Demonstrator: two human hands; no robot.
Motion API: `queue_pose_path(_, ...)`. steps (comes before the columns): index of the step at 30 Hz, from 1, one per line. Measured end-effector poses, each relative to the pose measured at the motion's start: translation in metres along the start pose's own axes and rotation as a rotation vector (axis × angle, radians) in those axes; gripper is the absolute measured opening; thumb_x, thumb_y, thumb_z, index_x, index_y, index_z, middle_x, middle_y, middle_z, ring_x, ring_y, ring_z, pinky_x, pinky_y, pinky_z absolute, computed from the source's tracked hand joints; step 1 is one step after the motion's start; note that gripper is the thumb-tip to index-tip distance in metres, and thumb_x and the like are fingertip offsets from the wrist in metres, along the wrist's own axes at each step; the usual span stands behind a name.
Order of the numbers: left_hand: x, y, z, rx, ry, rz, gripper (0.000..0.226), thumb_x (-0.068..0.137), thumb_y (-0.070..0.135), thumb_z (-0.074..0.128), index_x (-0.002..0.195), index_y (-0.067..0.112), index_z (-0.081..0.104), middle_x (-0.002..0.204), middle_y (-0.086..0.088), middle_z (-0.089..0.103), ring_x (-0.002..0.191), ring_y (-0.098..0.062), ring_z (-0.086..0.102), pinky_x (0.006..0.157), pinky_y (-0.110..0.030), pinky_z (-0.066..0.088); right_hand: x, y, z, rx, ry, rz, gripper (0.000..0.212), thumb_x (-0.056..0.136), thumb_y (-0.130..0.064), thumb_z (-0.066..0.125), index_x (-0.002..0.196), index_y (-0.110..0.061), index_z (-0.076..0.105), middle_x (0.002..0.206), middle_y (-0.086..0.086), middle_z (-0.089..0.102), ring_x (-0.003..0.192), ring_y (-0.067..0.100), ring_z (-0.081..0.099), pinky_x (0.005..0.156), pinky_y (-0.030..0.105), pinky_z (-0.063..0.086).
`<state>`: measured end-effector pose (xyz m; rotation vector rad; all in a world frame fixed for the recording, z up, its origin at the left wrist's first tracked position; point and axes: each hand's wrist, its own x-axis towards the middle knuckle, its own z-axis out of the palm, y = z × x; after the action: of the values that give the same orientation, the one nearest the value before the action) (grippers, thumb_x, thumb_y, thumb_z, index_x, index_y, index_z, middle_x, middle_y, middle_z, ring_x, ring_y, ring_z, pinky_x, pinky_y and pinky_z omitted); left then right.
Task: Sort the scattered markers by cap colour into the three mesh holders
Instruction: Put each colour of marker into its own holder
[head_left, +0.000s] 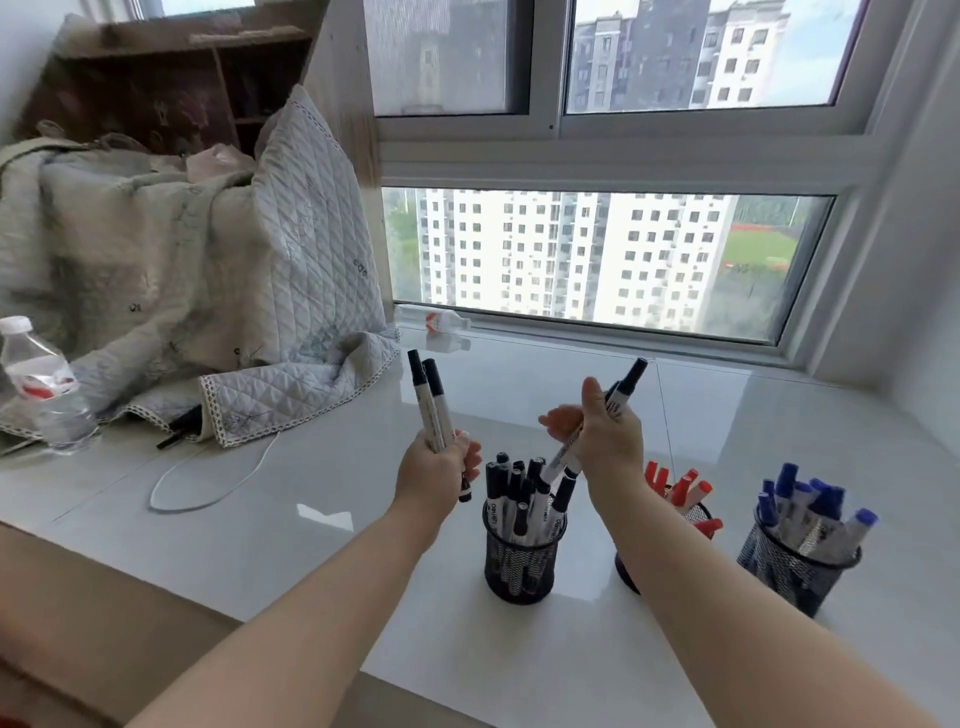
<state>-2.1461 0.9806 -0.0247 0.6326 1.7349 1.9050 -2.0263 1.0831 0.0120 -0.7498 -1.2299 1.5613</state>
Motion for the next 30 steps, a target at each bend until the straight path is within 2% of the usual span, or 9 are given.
queue_pose_path(2,0.001,-0.003,0.006,0.03,0.019,0.03,0.01,0.092,0.02,0.052,0.083,0.018,0.053,0.07,0.002,0.057,0.062,-0.013,0.055,0.059,-0.028,0.048,0.001,0.007,0.002,-0.06,0.018,-0.018,0.036,0.096,-0.032,0.044,0.082,-0.003,0.06,0.067,0.004,0.07,0.063,0.01,0.066,0.062,0.02,0.051)
queue_pose_path(6,0.003,-0.01,0.015,0.036,0.033,0.063,0.015,0.091,0.027,0.053,0.076,0.023,0.052,0.06,0.006,0.046,0.054,-0.009,0.046,0.053,-0.023,0.039,0.008,0.014,0.004,-0.152,0.062,-0.039,0.039,0.097,-0.035,0.041,0.089,-0.005,0.065,0.084,-0.003,0.072,0.097,0.015,0.062,0.091,0.031,0.042)
queue_pose_path(12,0.002,-0.015,0.026,-0.11,0.016,0.053,0.028,0.091,0.028,0.053,0.064,0.021,0.049,0.054,0.008,0.044,0.052,-0.008,0.043,0.057,-0.024,0.037,0.011,0.009,0.006,-0.063,0.072,-0.075,0.028,0.097,-0.027,0.043,0.102,-0.001,0.053,0.076,0.01,0.068,0.075,0.017,0.069,0.068,0.026,0.057)
queue_pose_path(14,0.0,-0.019,0.029,-0.158,0.04,0.036,0.033,0.09,0.029,0.053,0.059,0.02,0.049,0.051,0.009,0.046,0.053,-0.009,0.043,0.061,-0.026,0.036,0.008,0.014,0.004,-0.129,0.129,-0.124,0.025,0.097,-0.029,0.044,0.09,-0.007,0.052,0.063,0.004,0.06,0.063,0.014,0.066,0.065,0.024,0.055)
queue_pose_path(18,-0.009,-0.028,0.041,-0.174,0.091,-0.006,0.032,0.09,0.031,0.052,0.063,0.016,0.046,0.06,0.003,0.043,0.057,-0.011,0.041,0.059,-0.025,0.035,0.003,0.021,0.008,-0.191,0.174,-0.165,0.023,0.096,-0.033,0.044,0.076,-0.02,0.044,0.065,0.002,0.051,0.056,0.014,0.054,0.042,0.007,0.039)
queue_pose_path(23,-0.017,-0.031,0.051,-0.21,0.083,-0.011,0.017,0.09,0.022,0.051,0.075,0.016,0.049,0.066,0.004,0.045,0.047,0.0,0.043,0.052,-0.015,0.041,0.004,0.021,0.011,-0.244,0.179,-0.14,0.026,0.095,-0.036,0.043,0.073,-0.023,0.043,0.065,0.001,0.049,0.059,0.018,0.05,0.052,0.022,0.042)
queue_pose_path(26,-0.018,-0.035,0.052,-0.21,0.089,-0.01,0.016,0.09,0.02,0.052,0.075,0.015,0.053,0.056,0.008,0.045,0.041,0.003,0.044,0.046,-0.01,0.04,0.002,0.028,0.005,-0.324,0.206,-0.154,0.027,0.095,-0.039,0.043,0.072,-0.024,0.041,0.065,-0.002,0.045,0.059,0.014,0.044,0.053,0.026,0.034)
queue_pose_path(28,-0.019,-0.039,0.053,-0.159,0.095,0.014,0.018,0.091,0.023,0.051,0.08,0.011,0.058,0.056,0.011,0.05,0.052,0.002,0.052,0.052,-0.012,0.042,0.0,0.035,0.002,-0.324,0.21,-0.141,0.027,0.095,-0.038,0.043,0.072,-0.023,0.041,0.065,-0.001,0.045,0.059,0.015,0.045,0.054,0.027,0.036)
queue_pose_path(30,-0.019,-0.043,0.053,-0.097,0.103,0.039,0.021,0.092,0.028,0.051,0.087,0.011,0.062,0.072,0.008,0.06,0.071,-0.004,0.058,0.062,-0.017,0.041,-0.001,0.042,0.001,-0.292,0.197,-0.137,0.024,0.095,-0.036,0.044,0.076,-0.022,0.042,0.068,-0.001,0.05,0.062,0.015,0.052,0.056,0.025,0.039)
